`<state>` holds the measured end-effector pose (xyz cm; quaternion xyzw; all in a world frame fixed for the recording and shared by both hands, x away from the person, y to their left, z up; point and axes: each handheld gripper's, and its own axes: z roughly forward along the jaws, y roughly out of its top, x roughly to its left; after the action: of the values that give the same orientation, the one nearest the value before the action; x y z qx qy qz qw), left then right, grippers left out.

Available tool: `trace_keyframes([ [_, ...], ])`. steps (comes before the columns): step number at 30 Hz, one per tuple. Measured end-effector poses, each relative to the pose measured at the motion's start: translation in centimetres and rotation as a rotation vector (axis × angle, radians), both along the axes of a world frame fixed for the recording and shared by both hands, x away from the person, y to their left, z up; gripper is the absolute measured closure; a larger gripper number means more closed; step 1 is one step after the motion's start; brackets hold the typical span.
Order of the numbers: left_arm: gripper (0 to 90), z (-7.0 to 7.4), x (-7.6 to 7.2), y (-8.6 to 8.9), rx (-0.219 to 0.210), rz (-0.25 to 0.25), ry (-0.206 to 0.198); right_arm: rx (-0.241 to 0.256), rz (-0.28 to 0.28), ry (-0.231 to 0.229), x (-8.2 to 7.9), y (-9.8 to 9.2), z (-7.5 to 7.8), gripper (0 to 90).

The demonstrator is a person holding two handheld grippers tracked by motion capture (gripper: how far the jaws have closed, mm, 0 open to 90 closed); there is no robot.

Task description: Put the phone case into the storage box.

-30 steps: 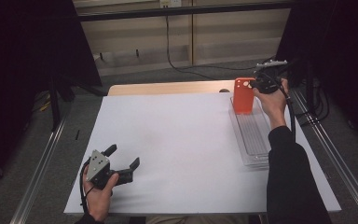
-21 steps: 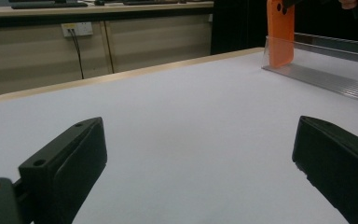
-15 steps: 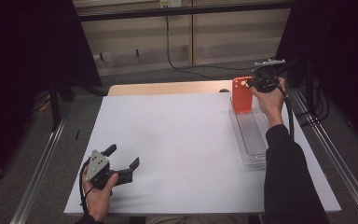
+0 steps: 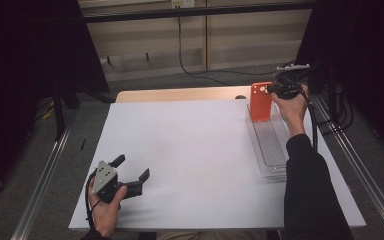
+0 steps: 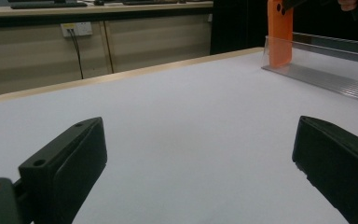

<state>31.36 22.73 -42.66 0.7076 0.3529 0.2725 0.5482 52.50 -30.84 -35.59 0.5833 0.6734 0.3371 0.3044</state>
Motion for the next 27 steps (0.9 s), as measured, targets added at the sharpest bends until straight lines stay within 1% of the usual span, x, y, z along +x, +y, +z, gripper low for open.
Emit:
trace_keyframes([
  [2,2.9,-0.06,0.00,-0.07,0.003,0.002,0.005,0.006,0.000,0.004,0.02,0.03,0.02,74.0],
  [5,2.9,-0.04,0.01,-0.04,0.001,0.002,0.001,0.015,-0.006,0.010,0.03,-0.07,-0.07,73.5],
  [10,2.9,-0.03,-0.04,-0.09,0.001,0.006,-0.001,0.019,-0.019,0.007,0.04,-0.13,-0.10,71.6],
  [11,2.9,0.01,-0.08,-0.11,0.011,0.004,-0.004,0.020,-0.021,0.010,0.03,-0.15,-0.11,71.6],
  [13,2.9,0.03,-0.07,-0.14,0.016,-0.006,0.000,0.026,-0.021,0.011,-0.01,-0.19,-0.16,70.2],
  [16,2.9,-0.01,-0.08,-0.23,0.008,-0.003,0.003,0.031,-0.022,0.015,-0.09,-0.22,-0.18,68.2],
  [17,2.9,0.03,-0.06,-0.15,0.015,-0.004,-0.002,0.030,-0.024,0.015,-0.10,-0.26,-0.20,67.0],
  [19,2.9,0.06,-0.07,-0.10,0.006,0.000,-0.002,0.033,-0.024,0.014,-0.13,-0.33,-0.22,65.7],
  [20,2.9,0.04,-0.04,-0.10,0.005,0.002,-0.002,0.033,-0.023,0.013,-0.15,-0.34,-0.22,64.5],
  [22,2.9,0.04,-0.05,-0.12,0.002,0.002,0.000,0.021,-0.021,0.012,-0.20,-0.25,-0.21,58.7],
  [24,2.9,0.07,-0.07,-0.11,0.000,-0.001,-0.003,0.019,-0.016,0.010,-0.29,-0.20,-0.20,56.7],
  [27,2.9,0.08,-0.08,-0.11,-0.001,-0.001,-0.004,0.021,-0.025,0.006,-0.41,-0.25,-0.21,53.0],
])
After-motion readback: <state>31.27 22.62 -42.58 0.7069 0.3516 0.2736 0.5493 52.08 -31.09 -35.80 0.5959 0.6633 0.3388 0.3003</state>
